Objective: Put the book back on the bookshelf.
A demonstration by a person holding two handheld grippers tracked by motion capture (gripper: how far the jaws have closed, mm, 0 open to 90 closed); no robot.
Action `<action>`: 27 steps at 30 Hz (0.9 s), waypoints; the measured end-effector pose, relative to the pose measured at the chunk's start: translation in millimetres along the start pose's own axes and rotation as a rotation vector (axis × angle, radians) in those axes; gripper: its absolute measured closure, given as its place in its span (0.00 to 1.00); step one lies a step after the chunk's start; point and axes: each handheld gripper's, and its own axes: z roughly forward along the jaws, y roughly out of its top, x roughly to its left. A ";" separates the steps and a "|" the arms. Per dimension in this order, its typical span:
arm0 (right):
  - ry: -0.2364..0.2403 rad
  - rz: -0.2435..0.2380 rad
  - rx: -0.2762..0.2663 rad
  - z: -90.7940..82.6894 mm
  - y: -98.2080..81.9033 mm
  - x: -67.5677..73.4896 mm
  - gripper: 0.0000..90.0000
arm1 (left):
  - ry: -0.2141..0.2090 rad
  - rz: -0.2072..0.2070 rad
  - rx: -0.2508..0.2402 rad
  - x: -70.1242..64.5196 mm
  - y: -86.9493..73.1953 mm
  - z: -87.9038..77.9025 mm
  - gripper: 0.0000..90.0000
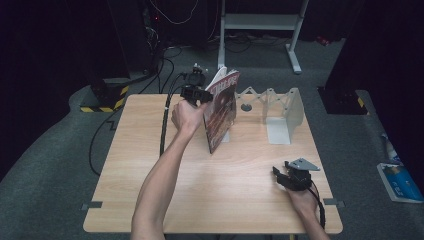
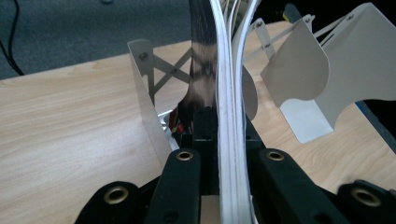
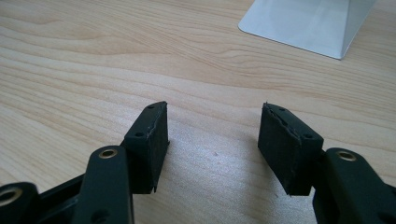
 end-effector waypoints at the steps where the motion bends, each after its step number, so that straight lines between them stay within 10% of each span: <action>1: 0.000 -0.002 0.000 0.1 0.0 -0.1 0.47 | 0.002 -0.007 -0.010 0.4 -0.7 0.1 0.93; 27: 0.002 0.007 0.000 0.0 0.0 0.1 0.47 | 0.010 -0.053 -0.099 0.4 -13.4 5.6 0.91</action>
